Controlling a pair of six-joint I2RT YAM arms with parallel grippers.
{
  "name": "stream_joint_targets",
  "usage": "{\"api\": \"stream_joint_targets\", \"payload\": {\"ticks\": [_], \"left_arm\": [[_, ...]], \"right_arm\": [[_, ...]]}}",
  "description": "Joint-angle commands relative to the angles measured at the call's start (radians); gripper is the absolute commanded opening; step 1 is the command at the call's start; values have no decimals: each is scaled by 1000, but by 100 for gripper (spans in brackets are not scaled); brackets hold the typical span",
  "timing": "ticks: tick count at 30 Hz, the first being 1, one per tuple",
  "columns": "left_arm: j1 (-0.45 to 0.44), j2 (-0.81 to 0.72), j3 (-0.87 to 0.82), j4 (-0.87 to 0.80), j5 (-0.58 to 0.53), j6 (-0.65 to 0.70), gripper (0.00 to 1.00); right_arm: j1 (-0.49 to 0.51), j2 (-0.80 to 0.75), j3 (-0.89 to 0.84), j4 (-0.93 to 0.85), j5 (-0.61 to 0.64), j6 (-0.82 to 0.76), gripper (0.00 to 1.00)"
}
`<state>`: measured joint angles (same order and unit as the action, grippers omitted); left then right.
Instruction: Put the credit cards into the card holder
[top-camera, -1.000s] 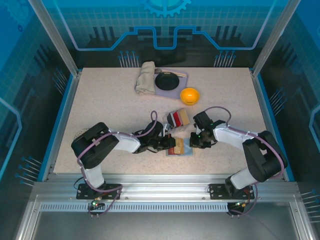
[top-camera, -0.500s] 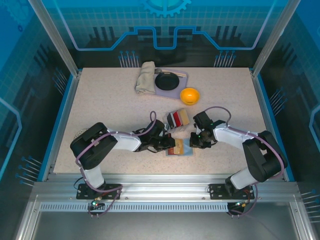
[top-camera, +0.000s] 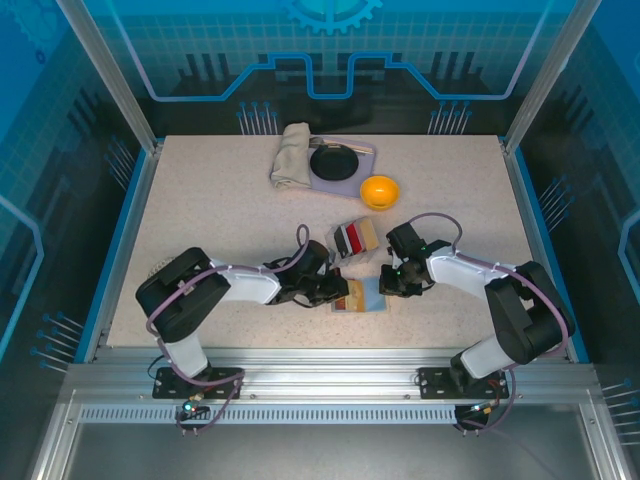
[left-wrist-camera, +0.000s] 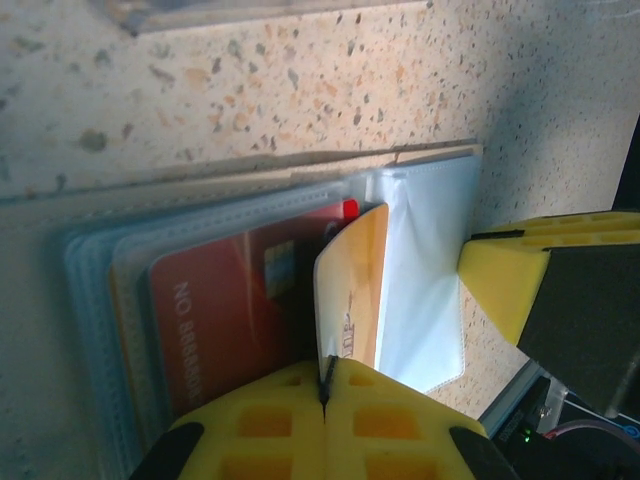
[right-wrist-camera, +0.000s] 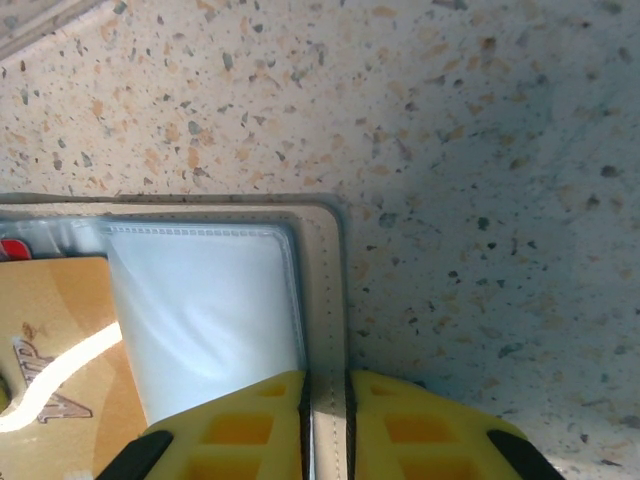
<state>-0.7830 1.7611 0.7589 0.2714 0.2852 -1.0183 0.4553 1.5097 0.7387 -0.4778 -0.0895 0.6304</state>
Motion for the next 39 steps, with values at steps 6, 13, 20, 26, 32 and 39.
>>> {"api": "stream_joint_targets", "payload": {"ticks": [6,13,20,26,32,39], "left_arm": [[-10,63,10,-5,0,33,3],[-10,80,17,0,15,46,4],[-16,98,65,-28,28,63,10],[-18,60,62,-110,-14,83,18],[-19,4,39,-156,-48,108,17],[-23,48,83,-149,-15,113,4]], "right_arm": [[-3,24,-34,6,-11,-1,17],[-3,25,-32,11,-15,5,19],[-3,22,-32,12,-19,6,19],[-3,14,-33,6,-10,9,20],[-4,9,-35,1,-7,8,21],[-3,9,-34,5,-16,9,21]]}}
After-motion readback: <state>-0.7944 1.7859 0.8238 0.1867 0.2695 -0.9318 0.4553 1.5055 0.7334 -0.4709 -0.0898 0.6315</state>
